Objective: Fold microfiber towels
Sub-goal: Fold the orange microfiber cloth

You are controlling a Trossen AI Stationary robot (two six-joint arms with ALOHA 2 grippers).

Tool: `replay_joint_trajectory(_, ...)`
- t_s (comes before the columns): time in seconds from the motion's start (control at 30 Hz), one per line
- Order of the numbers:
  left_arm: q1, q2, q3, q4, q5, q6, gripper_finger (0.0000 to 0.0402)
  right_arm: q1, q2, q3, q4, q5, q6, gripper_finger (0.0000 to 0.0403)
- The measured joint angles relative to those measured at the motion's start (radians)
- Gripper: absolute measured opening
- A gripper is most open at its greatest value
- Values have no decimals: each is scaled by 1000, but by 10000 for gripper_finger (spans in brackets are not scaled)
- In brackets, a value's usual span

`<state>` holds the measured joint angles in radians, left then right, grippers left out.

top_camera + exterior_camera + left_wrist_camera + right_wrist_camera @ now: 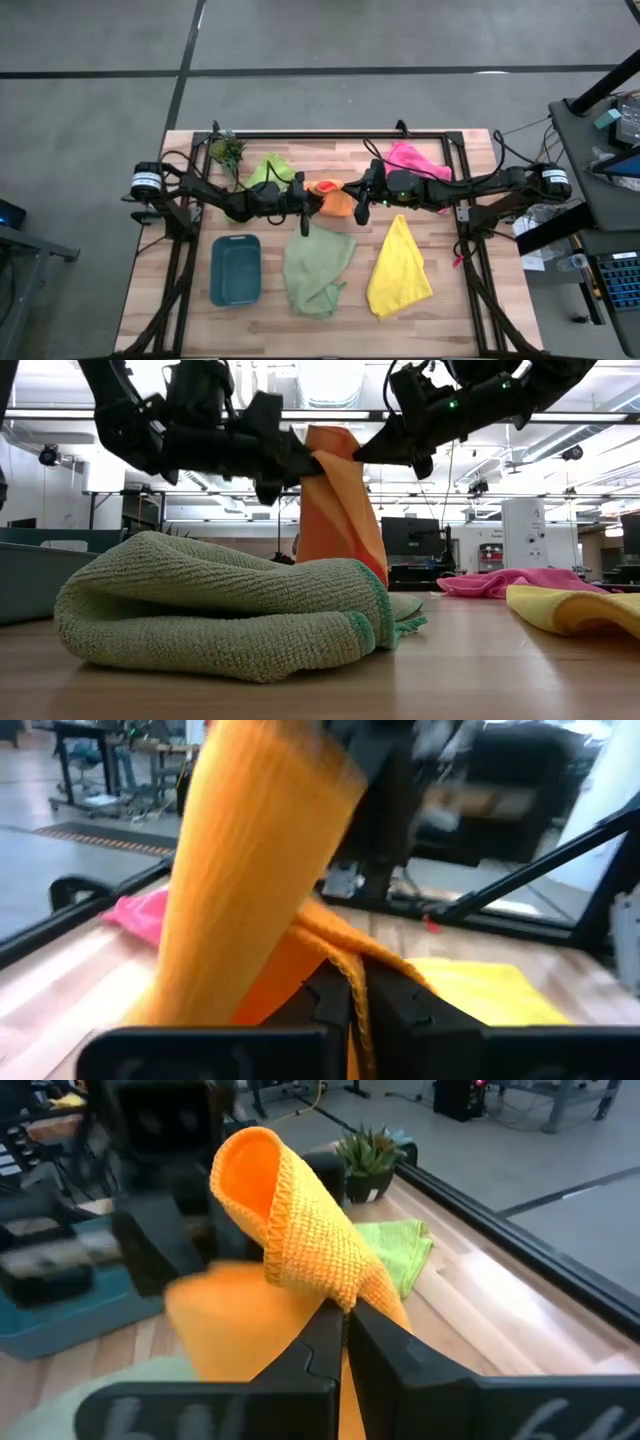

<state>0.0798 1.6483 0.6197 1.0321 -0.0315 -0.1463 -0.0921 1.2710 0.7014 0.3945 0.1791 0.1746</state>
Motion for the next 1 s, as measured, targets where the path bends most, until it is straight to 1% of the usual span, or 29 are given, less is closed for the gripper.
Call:
replay_joint_trajectory(0.1, -8, -25, 0, -3, 0, 0, 1, 0, 1, -8, -4, 0, 15, 20)
replay_joint_trajectory(0.2, -8, -50, 1, 1, 0, 0, 0, 0, 1, -11, -1, 0, 31, 45)
replay_joint_trajectory(0.33, -9, -79, 1, -1, -8, -4, 0, 0, -1, -11, -2, 4, 36, 97)
replay_joint_trajectory(0.47, -10, -87, 1, 0, -71, -5, 0, 0, -17, -11, -3, 5, 35, 151)
replay_joint_trajectory(0.63, -9, -82, 1, -2, -104, -29, 0, 0, -26, -7, -5, 5, 43, 200)
replay_joint_trajectory(0.77, -10, -81, 1, -2, -129, -32, 0, 0, -26, -7, -17, 5, 51, 219)
replay_joint_trajectory(1.0, -9, -81, 1, -2, -135, -33, 0, 12, -52, -7, -1, 6, 43, 220)
